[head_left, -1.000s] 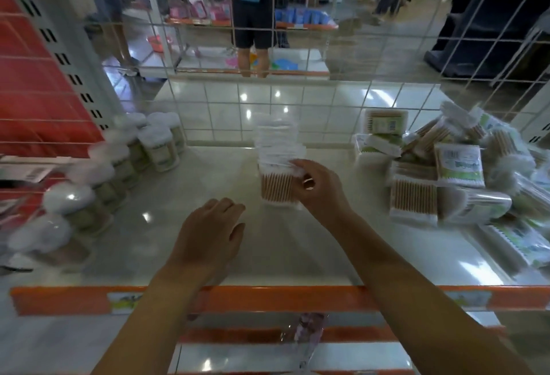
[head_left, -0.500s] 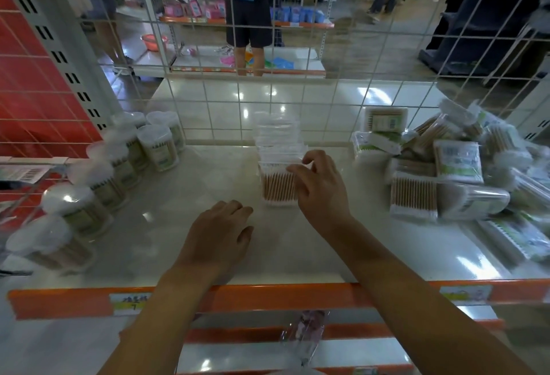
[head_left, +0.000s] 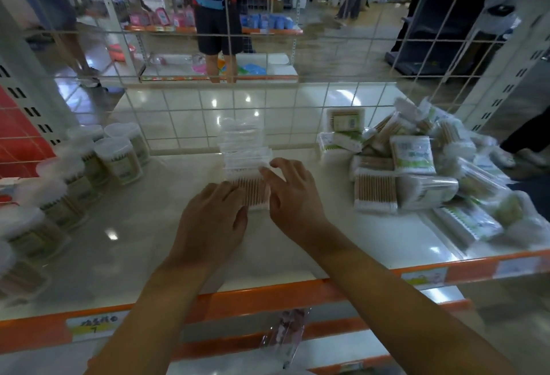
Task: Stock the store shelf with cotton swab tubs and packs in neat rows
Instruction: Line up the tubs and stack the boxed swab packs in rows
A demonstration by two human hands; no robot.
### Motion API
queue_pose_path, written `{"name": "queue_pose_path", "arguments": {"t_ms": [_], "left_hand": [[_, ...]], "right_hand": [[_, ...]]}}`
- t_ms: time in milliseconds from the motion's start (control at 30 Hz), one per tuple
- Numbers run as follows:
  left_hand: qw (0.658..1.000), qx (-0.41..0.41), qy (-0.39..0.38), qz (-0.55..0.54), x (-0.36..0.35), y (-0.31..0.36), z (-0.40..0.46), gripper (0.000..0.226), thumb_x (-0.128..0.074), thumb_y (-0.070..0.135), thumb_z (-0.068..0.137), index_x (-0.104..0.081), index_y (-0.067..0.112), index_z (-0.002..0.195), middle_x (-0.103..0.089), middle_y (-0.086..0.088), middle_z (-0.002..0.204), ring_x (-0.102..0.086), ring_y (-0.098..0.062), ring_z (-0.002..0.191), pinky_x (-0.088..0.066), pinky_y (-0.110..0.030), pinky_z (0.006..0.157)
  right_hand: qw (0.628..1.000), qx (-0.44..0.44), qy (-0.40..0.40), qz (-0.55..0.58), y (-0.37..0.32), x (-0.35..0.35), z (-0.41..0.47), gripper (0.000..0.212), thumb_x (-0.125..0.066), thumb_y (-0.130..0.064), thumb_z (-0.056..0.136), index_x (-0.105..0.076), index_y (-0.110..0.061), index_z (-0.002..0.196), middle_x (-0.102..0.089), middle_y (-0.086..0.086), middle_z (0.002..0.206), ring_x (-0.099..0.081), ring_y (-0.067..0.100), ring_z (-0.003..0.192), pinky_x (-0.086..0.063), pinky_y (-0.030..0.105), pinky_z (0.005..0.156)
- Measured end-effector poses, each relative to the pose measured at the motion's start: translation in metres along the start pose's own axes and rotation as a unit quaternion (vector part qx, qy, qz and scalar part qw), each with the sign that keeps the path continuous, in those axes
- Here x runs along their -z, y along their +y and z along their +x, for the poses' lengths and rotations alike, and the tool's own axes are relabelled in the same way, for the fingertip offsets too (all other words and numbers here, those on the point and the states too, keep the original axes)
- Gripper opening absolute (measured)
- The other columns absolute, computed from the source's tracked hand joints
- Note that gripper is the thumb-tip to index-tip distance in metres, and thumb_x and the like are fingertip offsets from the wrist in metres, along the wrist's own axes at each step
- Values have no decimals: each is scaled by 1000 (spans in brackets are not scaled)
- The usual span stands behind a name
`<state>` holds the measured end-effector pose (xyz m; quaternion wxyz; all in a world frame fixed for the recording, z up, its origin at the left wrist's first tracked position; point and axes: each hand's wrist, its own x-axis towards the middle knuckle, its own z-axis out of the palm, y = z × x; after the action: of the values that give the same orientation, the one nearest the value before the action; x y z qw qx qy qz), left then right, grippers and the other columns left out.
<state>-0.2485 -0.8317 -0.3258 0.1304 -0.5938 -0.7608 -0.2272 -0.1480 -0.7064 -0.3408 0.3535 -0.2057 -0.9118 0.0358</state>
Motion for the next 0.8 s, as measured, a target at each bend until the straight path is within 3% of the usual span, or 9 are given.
{"name": "queue_pose_path", "arguments": {"t_ms": [133,300,467,700,800], "left_hand": [[999,-28,17,-10,-6,26,17,26,-46,21,78,-66,5,84,-66,-8,84,-62,-28,74,-49,-32,57],[999,-43,-9,-28,-27,60,29,39,-41,26,81,-68,3,96,-66,-9,88,-64,-28,80,-53,-33,63],[997,-58,-32,-43,-44,92,42,41,-40,26,82,-67,2,100,-66,-11,90,-63,-29,80,-53,-36,65],[994,-76,-45,-71,-65,140,58,39,-39,26,81,-67,5,98,-65,-8,87,-62,-27,80,-51,-34,63],[991,-86,-59,-79,-74,159,68,36,-38,26,81,-66,6,92,-64,-7,84,-61,-27,77,-49,-34,61]], "right_hand": [[1000,0,9,24,21,21,-14,45,-36,-6,72,-66,-1,105,-65,15,100,-60,31,90,-54,40,69],[999,-7,29,20,54,50,-33,39,-40,-4,76,-66,0,105,-66,14,98,-62,31,88,-54,38,71],[998,-18,55,-2,84,69,-49,36,-41,-3,75,-69,-1,98,-67,13,92,-63,30,82,-43,27,78],[996,-10,93,1,127,95,-77,28,-45,2,72,-69,0,85,-68,12,86,-58,23,81,-47,33,69],[993,-17,114,-2,146,108,-87,26,-48,6,71,-69,1,85,-68,13,85,-57,22,84,-46,30,73]]}}
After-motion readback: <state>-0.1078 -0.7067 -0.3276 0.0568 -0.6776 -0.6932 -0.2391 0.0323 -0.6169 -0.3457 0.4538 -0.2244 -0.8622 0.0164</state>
